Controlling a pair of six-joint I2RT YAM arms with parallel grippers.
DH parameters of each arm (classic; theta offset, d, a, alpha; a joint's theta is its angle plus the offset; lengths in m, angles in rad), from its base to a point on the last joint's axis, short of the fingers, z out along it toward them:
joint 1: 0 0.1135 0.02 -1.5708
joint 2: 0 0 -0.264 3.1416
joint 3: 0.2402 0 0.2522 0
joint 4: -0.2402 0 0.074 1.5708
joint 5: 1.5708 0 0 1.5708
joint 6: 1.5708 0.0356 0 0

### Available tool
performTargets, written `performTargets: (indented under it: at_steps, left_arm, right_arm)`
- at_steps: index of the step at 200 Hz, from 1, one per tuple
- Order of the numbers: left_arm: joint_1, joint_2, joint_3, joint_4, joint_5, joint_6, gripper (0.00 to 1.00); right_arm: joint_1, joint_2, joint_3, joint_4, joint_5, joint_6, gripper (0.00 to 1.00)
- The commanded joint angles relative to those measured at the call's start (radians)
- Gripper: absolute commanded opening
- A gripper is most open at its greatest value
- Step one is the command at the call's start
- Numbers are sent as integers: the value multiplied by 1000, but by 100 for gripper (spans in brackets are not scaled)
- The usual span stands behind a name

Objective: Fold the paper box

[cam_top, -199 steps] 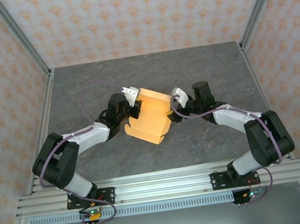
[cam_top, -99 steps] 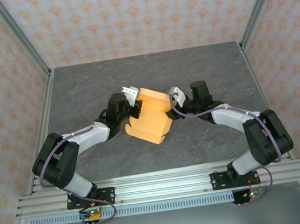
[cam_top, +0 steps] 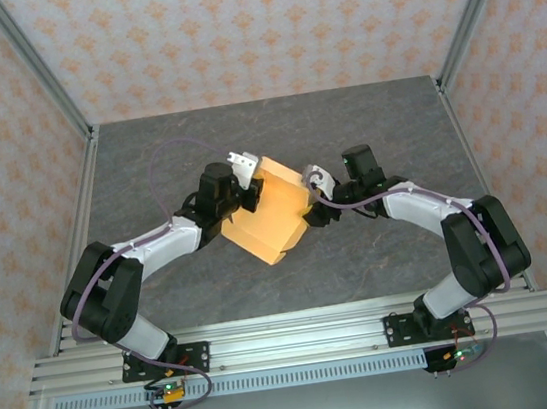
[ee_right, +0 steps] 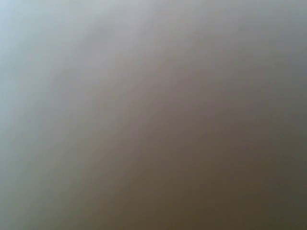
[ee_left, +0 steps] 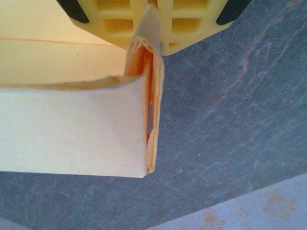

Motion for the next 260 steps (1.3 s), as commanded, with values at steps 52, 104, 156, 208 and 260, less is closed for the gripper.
performTargets:
  at_steps: [52,104,156,208,260]
  left_arm:
    - [2,24,47,10,20,-26,0]
    - [2,27,24,16,-19,-28,0]
    - [-8,21,35,-46,-53,-6,0]
    - [-8,-5,-14,-10,-51,-9,0]
    - [-10,0,-18,-8,-42,8,0]
  right_arm:
    - [10,-20,-92,350,101,208,40]
    - [17,-36,-79,272,63,176,45]
    - [11,-83,-134,331,85,193,67]
    - [-14,-99,-81,243,45,158,69]
    - [-14,-85,-30,168,32,130,56]
